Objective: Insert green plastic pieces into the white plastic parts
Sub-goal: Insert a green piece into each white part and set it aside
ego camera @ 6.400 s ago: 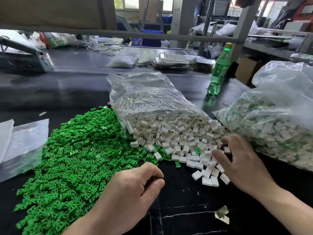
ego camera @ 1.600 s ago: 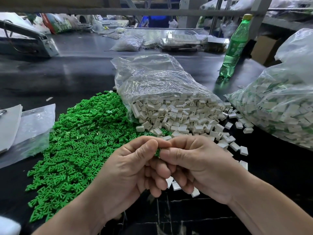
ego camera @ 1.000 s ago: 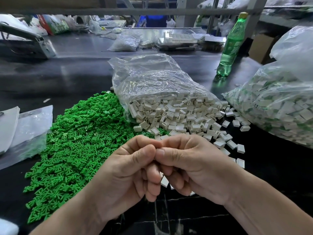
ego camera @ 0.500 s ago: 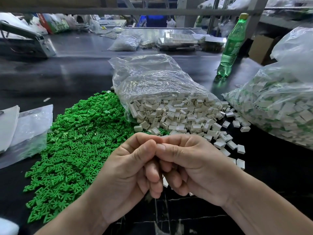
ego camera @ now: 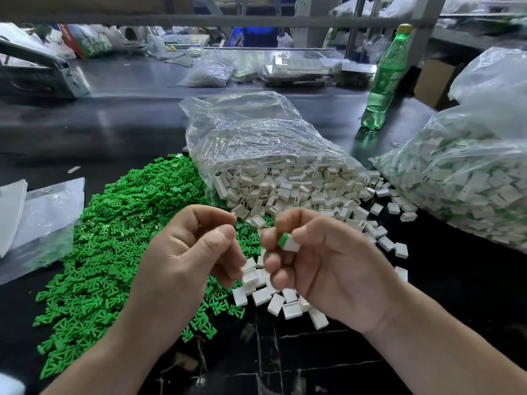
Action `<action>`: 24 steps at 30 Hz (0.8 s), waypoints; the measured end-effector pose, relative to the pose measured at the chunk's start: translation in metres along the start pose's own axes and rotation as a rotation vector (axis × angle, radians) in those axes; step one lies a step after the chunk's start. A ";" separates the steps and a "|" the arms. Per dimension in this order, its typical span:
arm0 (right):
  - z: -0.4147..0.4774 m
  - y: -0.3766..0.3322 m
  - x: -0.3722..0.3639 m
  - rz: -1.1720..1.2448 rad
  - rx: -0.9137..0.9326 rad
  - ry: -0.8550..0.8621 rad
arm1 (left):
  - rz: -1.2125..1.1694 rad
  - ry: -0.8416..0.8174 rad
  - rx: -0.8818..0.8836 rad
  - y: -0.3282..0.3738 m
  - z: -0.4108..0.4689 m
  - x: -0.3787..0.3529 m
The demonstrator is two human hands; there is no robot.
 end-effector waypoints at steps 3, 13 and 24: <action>-0.001 -0.012 0.015 0.027 0.036 0.113 | 0.599 -0.083 -0.083 0.005 0.001 0.009; -0.010 -0.010 0.011 -1.673 0.076 0.603 | 1.159 -0.401 -0.176 -0.004 -0.003 -0.026; -0.005 -0.005 0.024 -0.951 0.005 0.451 | 0.722 -0.195 -0.297 0.023 -0.003 -0.024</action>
Point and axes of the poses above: each hand's wrist, its own z-axis towards the middle knuckle, its own x-axis out of the back of the hand, y = z × x, the point moved 9 cm from there along z, towards the middle knuckle, and after that the axes turned 11 degrees about -x, right-handed, at the moved point
